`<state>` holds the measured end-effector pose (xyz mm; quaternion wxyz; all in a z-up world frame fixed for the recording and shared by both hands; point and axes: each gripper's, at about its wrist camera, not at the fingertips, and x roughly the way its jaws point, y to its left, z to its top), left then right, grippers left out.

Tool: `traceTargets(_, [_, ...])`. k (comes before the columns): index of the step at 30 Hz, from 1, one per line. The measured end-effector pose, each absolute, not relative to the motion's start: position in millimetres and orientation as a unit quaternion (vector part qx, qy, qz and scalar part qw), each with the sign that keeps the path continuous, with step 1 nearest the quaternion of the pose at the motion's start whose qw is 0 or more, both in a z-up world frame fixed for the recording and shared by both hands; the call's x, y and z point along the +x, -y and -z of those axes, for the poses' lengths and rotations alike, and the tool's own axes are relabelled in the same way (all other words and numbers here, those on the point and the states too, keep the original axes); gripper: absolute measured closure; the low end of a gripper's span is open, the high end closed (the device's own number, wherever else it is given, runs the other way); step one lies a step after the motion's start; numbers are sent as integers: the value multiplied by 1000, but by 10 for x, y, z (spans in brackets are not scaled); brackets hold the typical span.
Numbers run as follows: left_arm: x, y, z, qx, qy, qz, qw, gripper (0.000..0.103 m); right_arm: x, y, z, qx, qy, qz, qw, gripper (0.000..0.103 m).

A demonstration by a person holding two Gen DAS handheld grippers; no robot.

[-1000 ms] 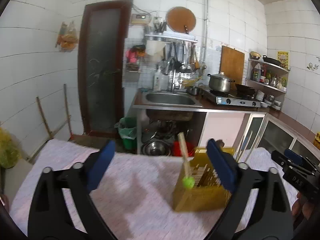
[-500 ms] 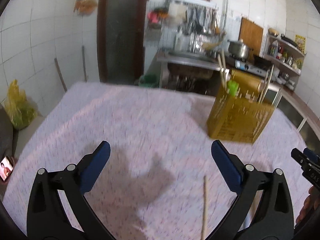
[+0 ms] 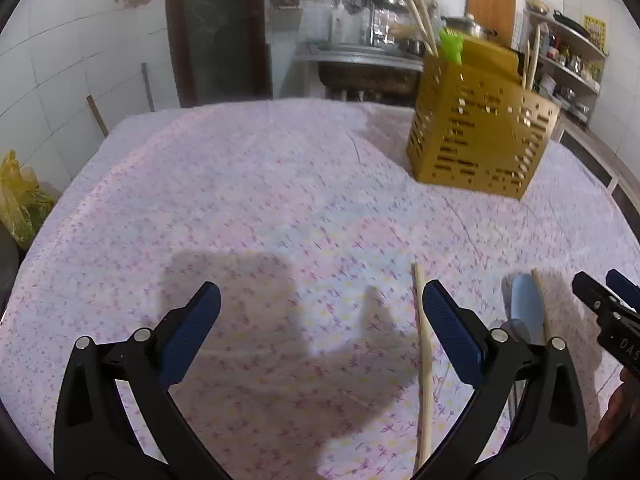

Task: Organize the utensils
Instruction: 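Withdraw both open tools back toward the remaining chopsticks, then grasp a wooden chopstick with the left tool while the right tool grasps another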

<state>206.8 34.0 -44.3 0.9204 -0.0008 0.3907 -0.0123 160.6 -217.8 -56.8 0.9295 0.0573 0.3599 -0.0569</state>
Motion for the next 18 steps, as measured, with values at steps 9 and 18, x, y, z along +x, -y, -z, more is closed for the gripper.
traceTargets(9, [2249,-180,686,2,-439,16,898,5,1729,2076,696,40,-393,60,917,20])
traceTargets(18, [2272,7,718,33,-443,35,895,13,1748,2018,748,53,-416,75,905,20])
